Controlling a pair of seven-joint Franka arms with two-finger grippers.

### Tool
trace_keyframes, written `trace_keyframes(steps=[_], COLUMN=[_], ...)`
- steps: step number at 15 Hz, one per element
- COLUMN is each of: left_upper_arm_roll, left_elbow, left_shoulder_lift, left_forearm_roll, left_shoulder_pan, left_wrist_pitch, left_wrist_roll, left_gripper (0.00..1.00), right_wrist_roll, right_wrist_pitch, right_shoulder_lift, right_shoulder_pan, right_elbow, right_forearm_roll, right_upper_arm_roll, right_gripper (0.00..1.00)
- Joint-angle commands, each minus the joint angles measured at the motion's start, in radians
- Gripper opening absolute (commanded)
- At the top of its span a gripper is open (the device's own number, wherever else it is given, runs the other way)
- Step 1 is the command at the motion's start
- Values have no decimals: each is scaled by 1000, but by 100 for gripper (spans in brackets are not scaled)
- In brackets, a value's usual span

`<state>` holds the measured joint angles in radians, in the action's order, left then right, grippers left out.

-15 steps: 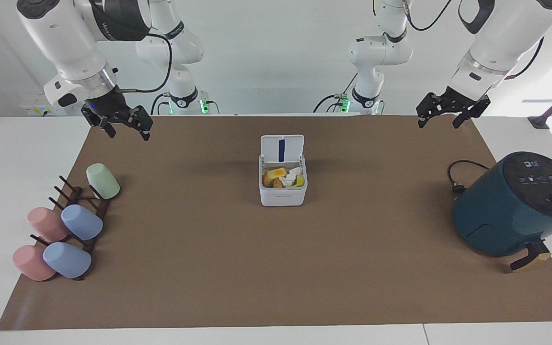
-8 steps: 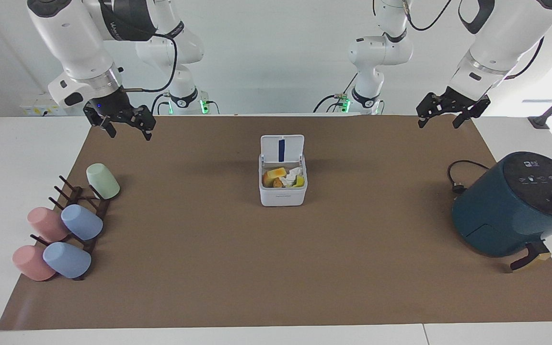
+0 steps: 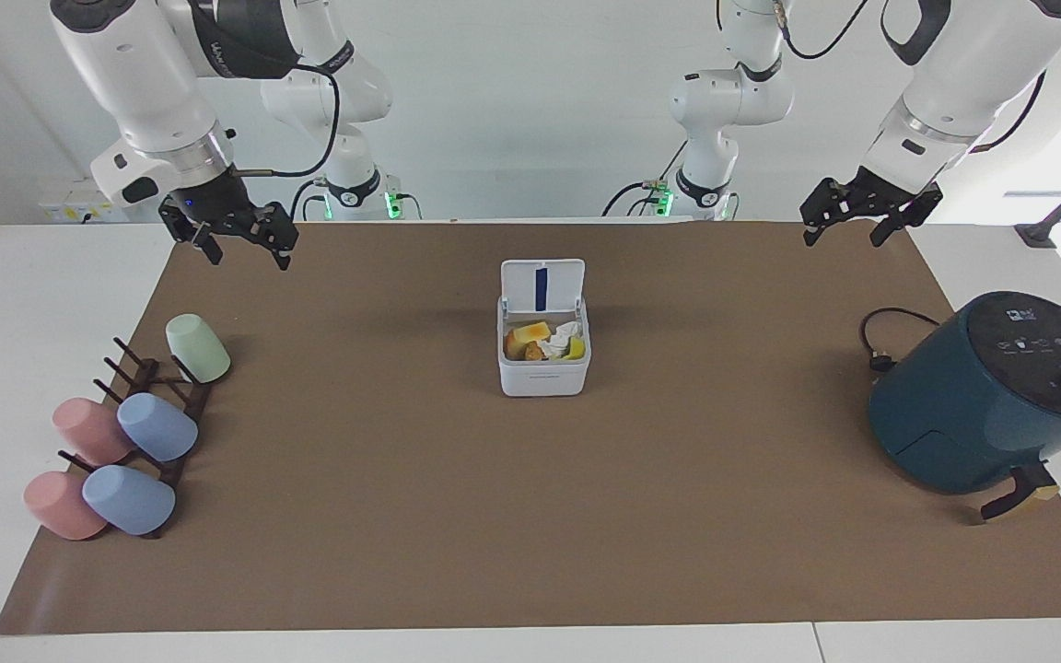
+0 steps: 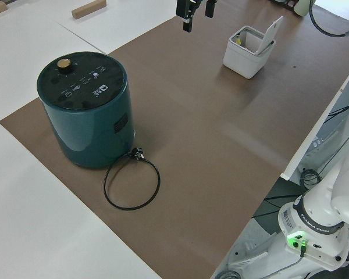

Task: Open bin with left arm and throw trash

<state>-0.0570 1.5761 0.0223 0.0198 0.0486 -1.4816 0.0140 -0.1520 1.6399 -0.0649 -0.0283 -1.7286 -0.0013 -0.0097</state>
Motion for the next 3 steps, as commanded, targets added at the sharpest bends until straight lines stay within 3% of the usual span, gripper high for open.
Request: trace_keyframes(steps=[1,3], left_upper_arm_roll=[5,5], left_elbow=[-10,-10], left_shoulder_lift=[-2,-2], left_forearm_roll=[-31,-31], left_shoulder_pan=[10,10], left_wrist_pitch=[7,7], left_wrist_roll=[-11,-11], left_gripper=[100,100], right_wrist_roll=[19,19], right_wrist_pitch=[-12,-11], right_shoulder_lift=[-1,-1], right_shoulder_pan=[14,14], right_elbow=[10,9], right_forearm_roll=[-9,-9], right_upper_arm_roll=[8,8], right_gripper=[100,100])
